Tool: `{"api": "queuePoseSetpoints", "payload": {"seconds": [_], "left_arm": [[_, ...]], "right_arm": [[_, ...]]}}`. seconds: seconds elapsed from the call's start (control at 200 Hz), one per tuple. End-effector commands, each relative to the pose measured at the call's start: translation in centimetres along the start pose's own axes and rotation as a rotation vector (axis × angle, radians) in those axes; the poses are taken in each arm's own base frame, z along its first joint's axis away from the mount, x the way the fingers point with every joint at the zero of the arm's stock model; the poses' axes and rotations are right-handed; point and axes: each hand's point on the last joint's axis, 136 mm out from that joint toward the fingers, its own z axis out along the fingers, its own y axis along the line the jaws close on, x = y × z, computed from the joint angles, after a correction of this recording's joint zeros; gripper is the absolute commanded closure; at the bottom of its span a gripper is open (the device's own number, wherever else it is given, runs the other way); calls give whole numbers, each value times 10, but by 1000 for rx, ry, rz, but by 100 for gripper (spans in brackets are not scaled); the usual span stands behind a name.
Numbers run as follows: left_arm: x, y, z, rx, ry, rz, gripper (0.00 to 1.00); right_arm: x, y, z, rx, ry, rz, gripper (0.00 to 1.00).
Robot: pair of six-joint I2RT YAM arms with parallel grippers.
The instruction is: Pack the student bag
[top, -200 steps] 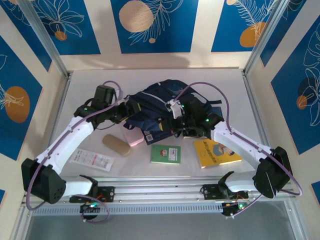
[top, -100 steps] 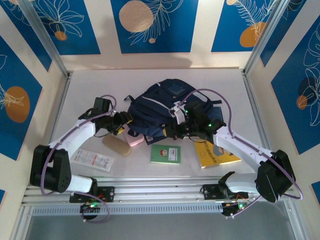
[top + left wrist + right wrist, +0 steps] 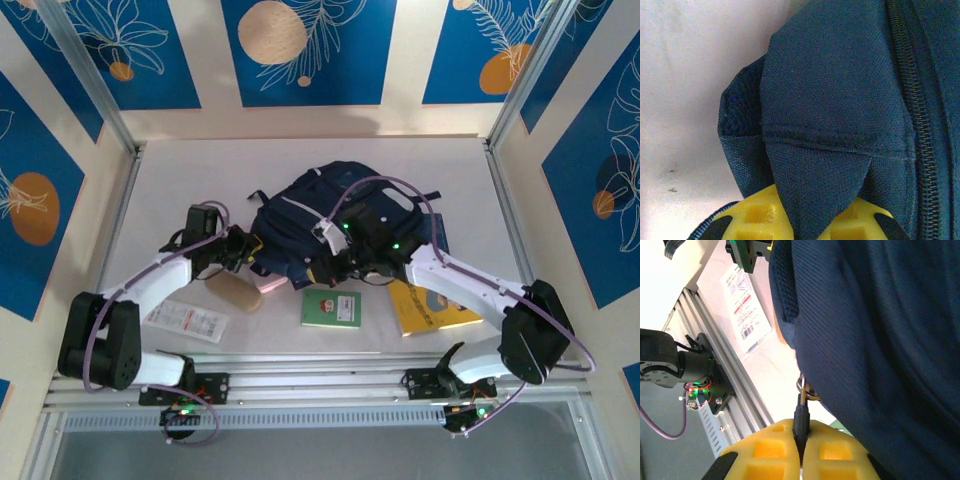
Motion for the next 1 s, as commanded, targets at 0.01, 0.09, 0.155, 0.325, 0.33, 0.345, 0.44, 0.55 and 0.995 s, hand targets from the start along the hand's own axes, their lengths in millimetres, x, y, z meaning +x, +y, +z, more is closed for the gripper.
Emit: {"api": "queuePoseSetpoints", "payload": {"seconds": [0.01,0.09,0.155,0.325,0.33,0.345,0.44,0.55,0.995], "left_arm": [[8,-25,-12,97,12,13,100],[8,-31,-16,110,6,22,100],[8,-34,-19,114,-2,30,100],[15,-35,-22,104,-13,62,100],[15,-35,-22,104,-13,63,100],[16,-35,-22,104,-14,64,100],[23,-37,-22,108,-15,86,100],[30,-42,-22,110,-24,114,100],[56,-40,-20,91,-27,202,100]], "right_arm": [[-16,25,0,-32,-5,-87,100],[-18,29,5,-27,10,-79,100],[-22,34,10,-15,14,-75,100],[-45,30,18,63,5,59,100],[-45,30,18,66,7,63,100],[-48,28,19,75,6,84,100],[-56,25,28,104,39,184,100],[-61,25,41,117,90,274,100],[-100,23,63,-29,63,487,98]]}}
